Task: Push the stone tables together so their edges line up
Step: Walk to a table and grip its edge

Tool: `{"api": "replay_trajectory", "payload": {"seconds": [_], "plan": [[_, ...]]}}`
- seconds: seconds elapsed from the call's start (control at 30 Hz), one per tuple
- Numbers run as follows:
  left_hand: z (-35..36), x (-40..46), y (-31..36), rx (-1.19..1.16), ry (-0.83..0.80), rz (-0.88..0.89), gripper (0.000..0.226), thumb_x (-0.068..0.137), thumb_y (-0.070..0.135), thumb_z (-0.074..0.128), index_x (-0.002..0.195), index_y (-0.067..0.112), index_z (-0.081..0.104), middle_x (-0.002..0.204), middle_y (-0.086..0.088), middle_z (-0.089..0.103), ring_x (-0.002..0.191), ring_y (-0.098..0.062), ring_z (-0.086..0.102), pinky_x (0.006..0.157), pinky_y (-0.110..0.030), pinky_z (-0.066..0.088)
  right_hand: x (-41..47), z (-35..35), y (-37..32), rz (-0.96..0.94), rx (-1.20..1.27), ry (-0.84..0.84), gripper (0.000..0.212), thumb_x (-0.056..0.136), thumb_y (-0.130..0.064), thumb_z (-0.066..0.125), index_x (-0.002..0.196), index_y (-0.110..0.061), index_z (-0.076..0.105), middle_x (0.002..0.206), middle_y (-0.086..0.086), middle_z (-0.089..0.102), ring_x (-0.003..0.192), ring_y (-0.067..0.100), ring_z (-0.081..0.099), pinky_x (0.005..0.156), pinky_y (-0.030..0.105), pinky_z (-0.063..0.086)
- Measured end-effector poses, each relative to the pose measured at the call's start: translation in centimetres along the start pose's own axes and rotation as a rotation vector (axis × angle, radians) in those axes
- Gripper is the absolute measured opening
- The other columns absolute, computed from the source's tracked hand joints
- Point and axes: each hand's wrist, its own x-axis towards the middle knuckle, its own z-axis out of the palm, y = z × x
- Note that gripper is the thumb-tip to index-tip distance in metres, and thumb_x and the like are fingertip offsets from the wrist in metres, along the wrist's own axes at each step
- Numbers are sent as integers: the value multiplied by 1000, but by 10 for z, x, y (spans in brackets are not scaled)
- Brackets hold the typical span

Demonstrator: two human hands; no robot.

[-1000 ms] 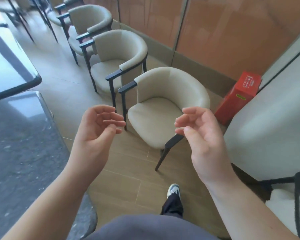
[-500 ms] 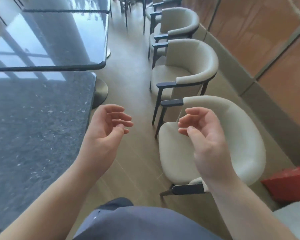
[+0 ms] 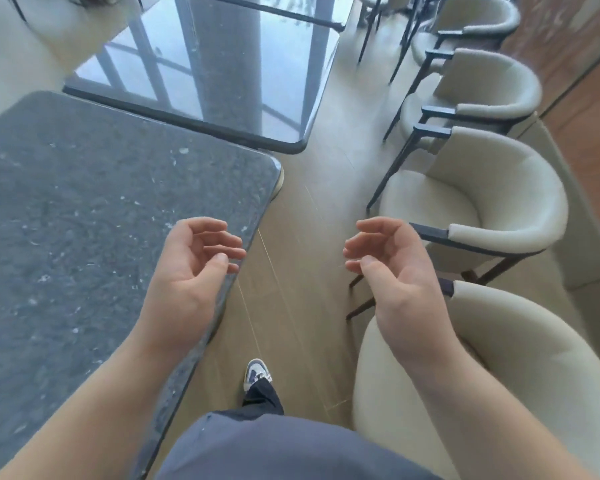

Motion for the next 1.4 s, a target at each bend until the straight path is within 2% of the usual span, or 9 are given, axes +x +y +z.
{"api": "replay_trajectory", "payload": {"seconds": [0.3,0.43,0.6,0.73,0.9,1.03,1.13,1.23,1.4], "plan": [[-28,120,-5,-53,27,37,30,93,8,47,114,27,57,100,6,71,100,-20,70,83,-29,57,122,56,-7,2,-97,-52,33,86,-6,46,114,-19,59,98,2,67,97,17,65,93,40,55],[-43,146,-13,-43,106,32,31,93,9,47,114,30,58,102,5,70,100,-20,70,84,-30,57,157,70,-1,26,-150,-133,32,87,-7,47,113,-21,59,97,-1,67,97,17,65,94,43,55],[-46,172,-26,-17,219,1,31,93,9,47,114,29,57,102,5,70,100,-20,69,84,-28,56,217,86,11,32,-160,-244,33,86,-8,47,113,-20,59,95,-6,68,96,14,65,92,39,55],[-31,202,-40,17,305,-29,30,92,7,47,113,26,57,100,7,70,97,-18,69,83,-27,56,275,93,27,30,-157,-361,33,87,-5,46,115,-19,58,96,-3,67,97,15,65,94,48,54],[6,259,-70,56,477,-49,31,91,6,47,112,26,56,97,8,70,96,-17,69,82,-27,57,366,95,58,48,-131,-552,34,85,-4,44,113,-18,58,95,-2,66,97,19,64,92,52,52],[52,311,-93,50,686,-157,30,86,7,47,109,26,56,95,6,69,93,-15,70,79,-29,57,447,85,72,94,-190,-746,35,90,4,44,111,-20,58,94,-4,67,94,21,64,86,52,53],[83,333,-107,38,777,-269,29,86,8,47,108,25,56,93,10,70,91,-12,71,77,-27,58,490,77,79,162,-236,-852,34,83,-9,43,110,-23,59,92,-7,67,92,27,63,80,50,53],[102,346,-124,7,883,-363,32,93,-5,46,107,22,57,95,5,70,87,-11,71,74,-26,59,522,78,99,226,-277,-935,35,84,-5,43,109,-23,59,90,-7,67,93,30,63,80,51,53],[122,348,-156,-219,1114,-626,34,96,-13,39,106,14,57,97,-7,68,80,-13,71,65,-25,59,534,96,159,467,-390,-997,39,90,7,39,109,-22,58,94,-2,64,90,15,64,91,41,54]]}}
